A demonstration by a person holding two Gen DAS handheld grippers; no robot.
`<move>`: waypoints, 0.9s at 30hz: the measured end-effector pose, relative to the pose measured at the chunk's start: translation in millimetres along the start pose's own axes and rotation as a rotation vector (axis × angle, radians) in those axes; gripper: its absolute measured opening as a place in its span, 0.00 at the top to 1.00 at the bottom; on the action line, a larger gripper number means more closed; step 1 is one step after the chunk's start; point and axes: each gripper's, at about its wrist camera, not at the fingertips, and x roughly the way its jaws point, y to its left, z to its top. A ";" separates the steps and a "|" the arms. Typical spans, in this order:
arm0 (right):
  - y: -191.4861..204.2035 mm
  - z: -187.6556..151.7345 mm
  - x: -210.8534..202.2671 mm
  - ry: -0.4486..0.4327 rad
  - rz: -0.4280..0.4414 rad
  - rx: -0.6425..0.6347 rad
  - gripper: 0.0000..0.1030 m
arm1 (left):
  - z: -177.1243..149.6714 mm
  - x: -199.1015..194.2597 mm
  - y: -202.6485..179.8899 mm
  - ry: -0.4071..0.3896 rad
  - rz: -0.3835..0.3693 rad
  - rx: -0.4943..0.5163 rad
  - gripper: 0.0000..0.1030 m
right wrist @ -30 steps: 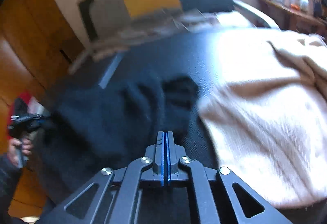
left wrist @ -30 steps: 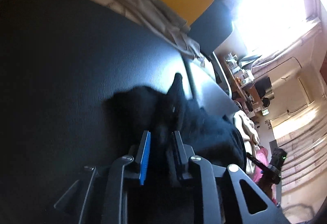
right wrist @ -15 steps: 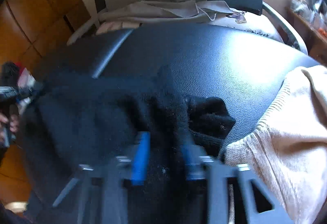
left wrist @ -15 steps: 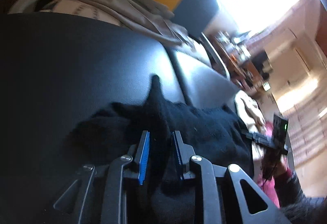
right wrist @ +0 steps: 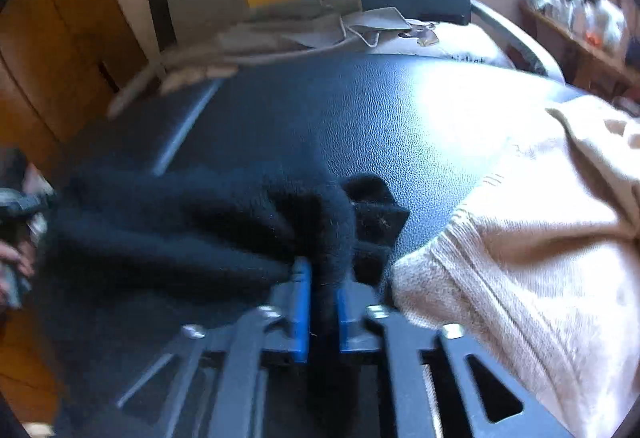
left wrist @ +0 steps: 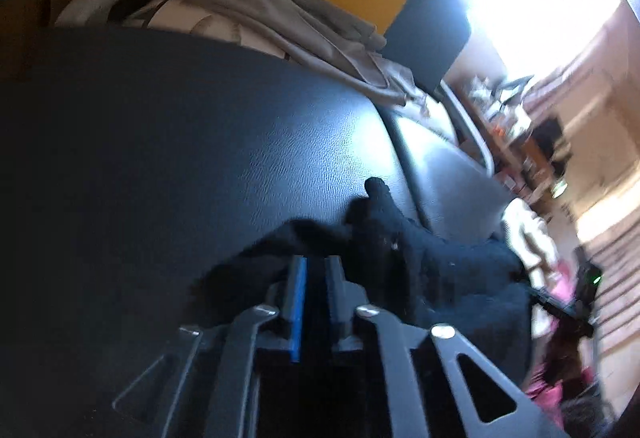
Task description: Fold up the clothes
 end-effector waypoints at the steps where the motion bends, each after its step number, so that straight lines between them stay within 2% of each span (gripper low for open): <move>1: -3.1 -3.0 -10.1 -0.019 0.025 0.013 0.54 | -5.6 -8.8 4.0 -0.011 -0.023 -0.013 0.82; 2: -6.2 -6.0 -20.2 -0.038 0.051 0.027 0.50 | -11.3 -17.6 8.0 -0.022 -0.046 -0.027 0.82; 5: -12.9 -28.0 -46.6 -0.048 0.149 0.079 0.50 | -36.7 -44.8 15.5 -0.046 -0.113 -0.030 0.80; 8: -12.8 -55.4 -63.1 -0.027 0.227 0.120 0.50 | -59.2 -53.7 12.2 -0.025 -0.164 -0.026 0.77; 12: -5.6 -98.0 -70.0 0.021 0.238 0.131 0.50 | -85.5 -52.6 -4.8 0.027 -0.122 0.067 0.74; 14: -1.3 -107.3 -63.6 0.032 0.228 0.126 0.50 | -93.8 -48.1 -11.1 0.051 -0.119 0.086 0.73; 21: 7.4 -103.6 -54.4 -0.016 0.163 0.105 0.50 | -103.1 -53.3 -9.1 0.049 -0.092 0.088 0.68; 23: 0.6 -103.0 -53.5 -0.027 0.163 0.138 0.44 | -106.5 -57.8 -6.3 0.035 -0.099 0.093 0.65; 27: 2.2 -106.1 -46.1 -0.019 0.153 0.112 0.45 | -111.9 -53.8 -10.5 0.066 -0.100 0.129 0.60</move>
